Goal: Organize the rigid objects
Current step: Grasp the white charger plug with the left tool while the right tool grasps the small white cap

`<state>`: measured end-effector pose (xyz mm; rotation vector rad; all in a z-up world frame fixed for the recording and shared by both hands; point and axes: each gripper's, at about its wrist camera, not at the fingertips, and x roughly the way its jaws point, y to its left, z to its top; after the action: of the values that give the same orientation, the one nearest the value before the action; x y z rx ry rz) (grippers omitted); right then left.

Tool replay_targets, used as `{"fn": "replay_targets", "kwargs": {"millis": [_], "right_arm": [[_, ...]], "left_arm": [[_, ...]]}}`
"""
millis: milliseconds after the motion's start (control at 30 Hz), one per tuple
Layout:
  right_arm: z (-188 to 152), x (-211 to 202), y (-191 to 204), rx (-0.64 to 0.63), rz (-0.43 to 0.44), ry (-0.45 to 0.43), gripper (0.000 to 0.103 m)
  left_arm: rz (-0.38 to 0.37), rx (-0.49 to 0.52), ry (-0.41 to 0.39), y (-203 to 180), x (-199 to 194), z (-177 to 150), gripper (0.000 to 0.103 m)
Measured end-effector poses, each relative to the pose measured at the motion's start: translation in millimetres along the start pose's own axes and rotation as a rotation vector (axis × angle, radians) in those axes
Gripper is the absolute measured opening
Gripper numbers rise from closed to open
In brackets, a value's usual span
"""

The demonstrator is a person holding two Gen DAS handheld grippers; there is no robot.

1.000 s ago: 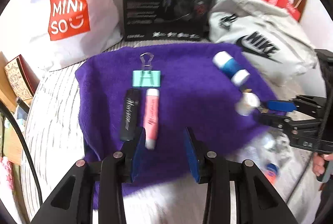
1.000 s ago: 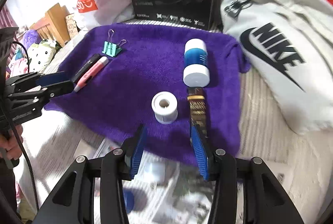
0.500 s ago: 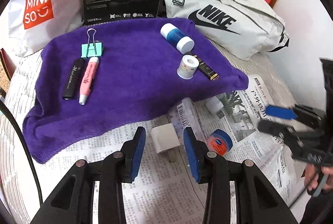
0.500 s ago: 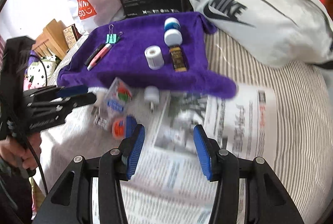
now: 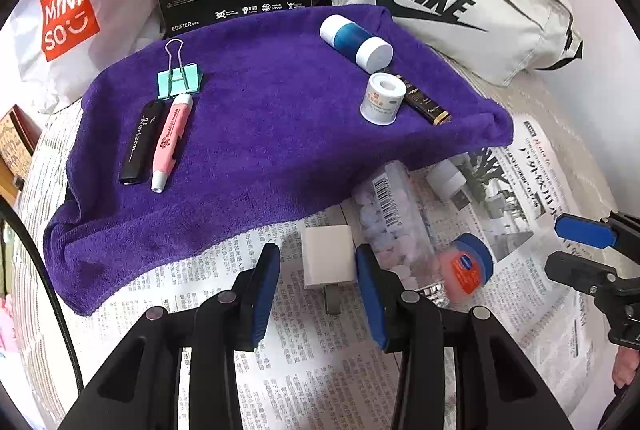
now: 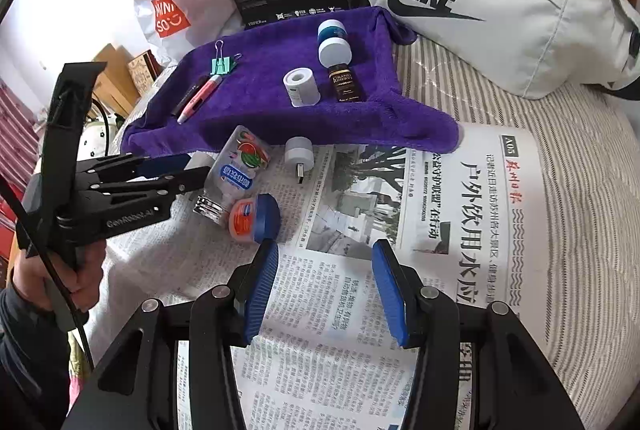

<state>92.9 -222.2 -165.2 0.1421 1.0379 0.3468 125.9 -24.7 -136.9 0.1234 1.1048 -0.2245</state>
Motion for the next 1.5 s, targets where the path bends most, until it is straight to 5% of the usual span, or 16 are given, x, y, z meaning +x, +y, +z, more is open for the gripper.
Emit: {"fn": "replay_targets", "kwargs": {"millis": [167,433,800,1033,1500], "right_arm": [[11,6,1,-0.001,-0.001,-0.02,0.049],[38,31,17,-0.074,0.004,-0.043,0.049],[51,68,32,-0.175,-0.031,-0.049,0.043],[54,79,40,-0.227,-0.084,-0.047,0.024],[29,59,24,-0.218,-0.116,0.02,0.024]], "left_arm": [[0.02,0.051,0.007,-10,9,3,0.026],[0.049,0.051,-0.006,6,4,-4,0.025],[0.1,-0.08,-0.006,70,-18,-41,0.025],[0.084,-0.119,-0.035,71,-18,-52,0.025],[0.062,-0.103,-0.055,72,-18,-51,0.025]]}}
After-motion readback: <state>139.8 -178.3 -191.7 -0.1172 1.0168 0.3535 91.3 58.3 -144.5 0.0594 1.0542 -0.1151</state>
